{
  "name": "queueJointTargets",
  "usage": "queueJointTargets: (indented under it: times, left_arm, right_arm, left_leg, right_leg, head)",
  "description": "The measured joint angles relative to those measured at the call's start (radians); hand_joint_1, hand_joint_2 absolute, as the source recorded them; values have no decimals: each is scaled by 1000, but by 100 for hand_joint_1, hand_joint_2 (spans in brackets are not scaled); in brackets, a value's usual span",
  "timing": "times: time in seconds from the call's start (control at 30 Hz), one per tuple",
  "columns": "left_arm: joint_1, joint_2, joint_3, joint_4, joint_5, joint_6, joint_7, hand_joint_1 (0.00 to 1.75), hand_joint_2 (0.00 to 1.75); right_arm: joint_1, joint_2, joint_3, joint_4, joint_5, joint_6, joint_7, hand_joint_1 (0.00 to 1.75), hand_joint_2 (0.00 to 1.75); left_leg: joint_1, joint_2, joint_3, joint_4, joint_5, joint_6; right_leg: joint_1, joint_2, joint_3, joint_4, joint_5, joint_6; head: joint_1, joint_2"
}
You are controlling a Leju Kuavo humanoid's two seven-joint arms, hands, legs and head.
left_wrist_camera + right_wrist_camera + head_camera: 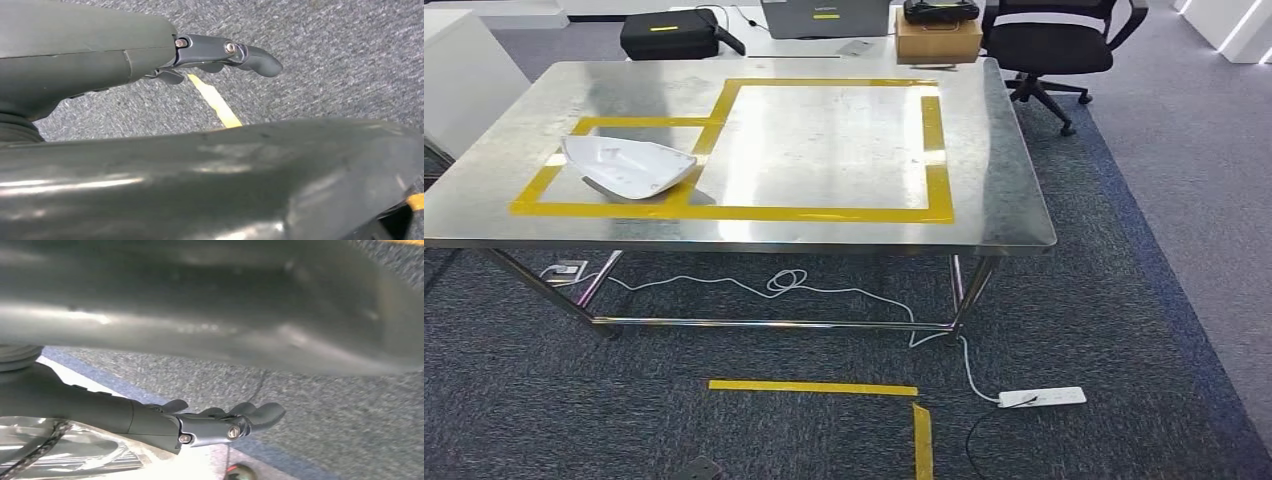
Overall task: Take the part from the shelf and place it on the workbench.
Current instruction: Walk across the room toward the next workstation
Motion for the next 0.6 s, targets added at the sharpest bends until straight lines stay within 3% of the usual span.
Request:
queueJointTargets:
  times: [0.07, 0.1, 0.2, 0.23, 0.27, 0.33, 0.4, 0.43, 0.47, 0.5, 0.53, 0.6]
  left_arm:
    - [0, 0, 0, 0, 0, 0, 0, 0, 0]
    - [0, 0, 0, 0, 0, 0, -1, 0, 0]
    - [-2, 0, 0, 0, -4, -2, -4, 0, 0]
    - [-2, 0, 0, 0, -5, -2, -4, 0, 0]
    - [-2, 0, 0, 0, -6, -3, -4, 0, 0]
    - [-3, -1, 0, 0, -7, -3, -5, 0, 0]
    - [-6, -1, 0, 0, -7, -3, -5, 0, 0]
    - [-6, -2, 0, 0, -7, -2, -5, 0, 0]
    - [-6, -3, 0, 0, -8, -2, -5, 0, 0]
    - [-6, -4, 0, 0, -8, -2, -5, 0, 0]
    - [-6, -5, 0, 0, -8, -2, -5, 0, 0]
    - [-9, -8, 0, 0, -8, -2, -5, 0, 0]
  right_arm:
    - [0, 0, 0, 0, 1, 0, 0, 0, 0]
    - [0, 0, 0, 0, 2, 0, 0, 0, 0]
    - [-2, 0, -1, 0, 6, 0, 0, 0, 0]
    - [-3, 0, -1, 0, 6, 0, 0, 0, 0]
    - [-2, 0, -1, 0, 6, 0, 0, 0, 0]
    - [-2, -1, -2, 0, 6, 0, 0, 0, 0]
    - [-2, -1, -3, 0, 5, 1, 0, 0, 0]
    - [-1, -1, -3, 0, 4, 1, 0, 0, 0]
    - [-1, -1, -4, 0, 3, 1, 1, 0, 0]
    - [0, -2, -5, 0, 3, 2, 2, 0, 0]
    - [0, -2, -5, 0, 2, 2, 2, 0, 0]
    - [-1, -2, -5, 0, 2, 3, 2, 0, 0]
  left_leg:
    - [1, 0, -7, 22, -8, -1]
    - [4, 0, 7, 12, 5, -3]
    - [5, -2, 117, -184, 90, 10]
    - [4, -2, 136, -234, 106, 21]
    - [5, -1, 134, -237, 111, 29]
    - [7, 1, 127, -244, 121, 46]
    - [2, 2, 116, -244, 129, 56]
    - [-1, 2, 110, -243, 133, 58]
    - [-4, 3, 105, -243, 136, 59]
    - [-6, 3, 102, -242, 139, 59]
    - [-8, 2, 100, -241, 142, 58]
    - [-13, 2, 97, -238, 146, 53]
  right_leg:
    - [0, 0, -2, 1, 1, 1]
    - [-1, 0, -6, 4, 2, 2]
    - [0, 2, -28, 18, 12, 30]
    - [0, 2, -33, 20, 14, 41]
    - [-2, 3, -39, 25, 8, 46]
    - [-3, 4, -70, 86, -38, 53]
    - [-2, 5, -128, 222, -113, 55]
    - [-1, 5, -151, 282, -138, 55]
    - [-1, 5, -160, 312, -144, 54]
    - [0, 5, -147, 299, -131, 52]
    - [1, 5, -114, 245, -102, 48]
    - [3, 5, -27, 92, -47, 39]
  head:
    - [0, 0]
    - [-1, 0]
    - [0, 0]
    - [0, 0]
    - [0, 0]
    - [3, 0]
    - [5, 0]
    - [5, 0]
    - [5, 0]
    - [5, 0]
    - [5, 0]
    - [5, 0]
